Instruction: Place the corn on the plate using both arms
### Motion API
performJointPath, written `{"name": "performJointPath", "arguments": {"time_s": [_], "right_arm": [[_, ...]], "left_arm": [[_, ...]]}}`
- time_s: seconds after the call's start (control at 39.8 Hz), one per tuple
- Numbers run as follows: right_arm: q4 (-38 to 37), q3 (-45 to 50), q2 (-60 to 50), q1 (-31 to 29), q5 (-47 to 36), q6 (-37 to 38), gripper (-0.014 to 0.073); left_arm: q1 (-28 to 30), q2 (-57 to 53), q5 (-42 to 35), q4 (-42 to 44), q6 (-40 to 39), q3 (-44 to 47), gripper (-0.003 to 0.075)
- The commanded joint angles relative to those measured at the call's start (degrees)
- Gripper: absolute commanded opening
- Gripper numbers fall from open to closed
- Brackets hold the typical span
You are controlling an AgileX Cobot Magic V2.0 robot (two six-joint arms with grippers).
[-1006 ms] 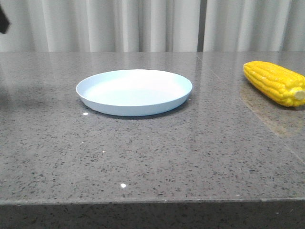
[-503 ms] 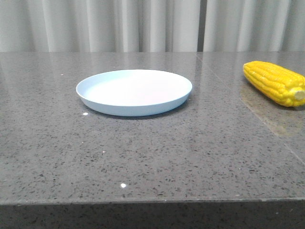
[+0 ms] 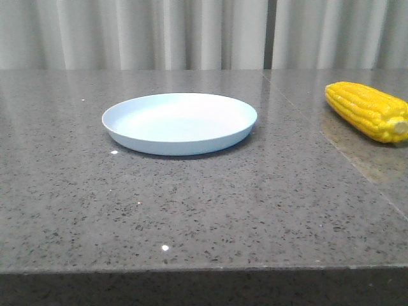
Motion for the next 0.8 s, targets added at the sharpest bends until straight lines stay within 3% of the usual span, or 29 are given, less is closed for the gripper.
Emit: {"name": "performJointPath", "arguments": {"time_s": [0.0,0.38,0.53,0.78], "right_arm": [[-0.2,-2.1,0.4,-0.4,-5.0,-0.3,0.0644],[-0.2,-3.5,2.6,-0.4,-3.5,-0.3,0.0644],[-0.2,-9.9,13.3,-0.4,1.1,-0.3,0.0644],[2.0,-26.6,35.4,0.7,16.8,-0.3,0.0644]], "left_arm": [[0.0,0.4,-3.8,0.1,-0.3,-1.1,-0.0020],[0.0,0.4,-3.8,0.1,-0.3,-1.1,-0.0020],[0.0,0.4,-3.8,0.1,-0.3,-1.1,-0.0020],[0.0,0.4,-3.8,0.1,-0.3,-1.1,-0.0020]]}}
